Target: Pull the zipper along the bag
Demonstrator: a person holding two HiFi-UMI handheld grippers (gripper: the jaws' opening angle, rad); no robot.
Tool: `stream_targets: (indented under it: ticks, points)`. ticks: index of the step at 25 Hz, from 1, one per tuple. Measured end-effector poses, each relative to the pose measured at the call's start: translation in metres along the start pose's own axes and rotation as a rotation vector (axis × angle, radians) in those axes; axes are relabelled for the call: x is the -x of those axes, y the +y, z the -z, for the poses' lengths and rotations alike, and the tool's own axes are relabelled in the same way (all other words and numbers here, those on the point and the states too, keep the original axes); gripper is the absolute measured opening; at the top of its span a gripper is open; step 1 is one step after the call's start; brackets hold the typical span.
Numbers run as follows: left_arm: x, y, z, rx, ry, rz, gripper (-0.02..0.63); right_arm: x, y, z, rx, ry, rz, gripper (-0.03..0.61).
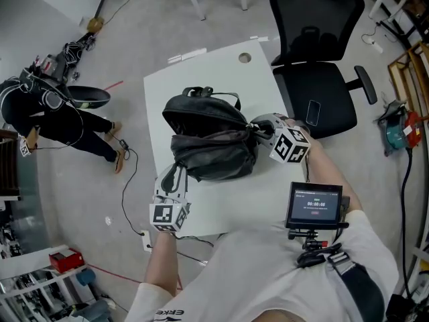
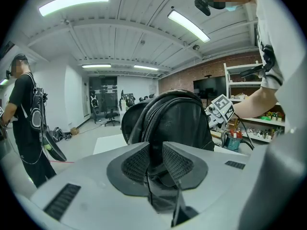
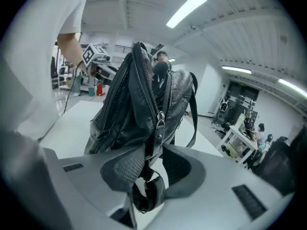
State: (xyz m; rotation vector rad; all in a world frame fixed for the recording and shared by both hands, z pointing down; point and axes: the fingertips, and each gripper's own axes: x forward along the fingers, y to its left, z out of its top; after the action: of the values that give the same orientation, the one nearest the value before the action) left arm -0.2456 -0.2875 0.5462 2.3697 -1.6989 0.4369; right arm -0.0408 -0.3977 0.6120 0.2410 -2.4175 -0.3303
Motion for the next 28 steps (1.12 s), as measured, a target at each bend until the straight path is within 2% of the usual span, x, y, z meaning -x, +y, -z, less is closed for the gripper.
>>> stream_targets:
  ticks: [4,9,16,20,28]
  points:
    - [-0.001,-0.002,-0.001,-0.019,0.012,-0.002,0.081,-0.002,0.002,-0.004,0.061,-0.012,-0.082,0.095]
    - [0.006,-0.002,-0.001,-0.030,0.015,-0.015,0.081,-0.002,0.008,-0.009,0.078,-0.012,-0.071,0.073]
    - [0.005,0.000,-0.001,-0.032,0.018,-0.039,0.081,0.010,-0.004,0.000,0.085,0.026,0.051,0.040]
    - [0.004,0.002,0.002,-0.023,0.012,-0.052,0.080,0.024,-0.023,0.000,0.084,0.045,0.170,0.031]
    - [-0.002,0.003,-0.001,-0.025,-0.004,-0.041,0.077,0.051,-0.046,-0.016,-0.041,-0.005,0.365,0.021]
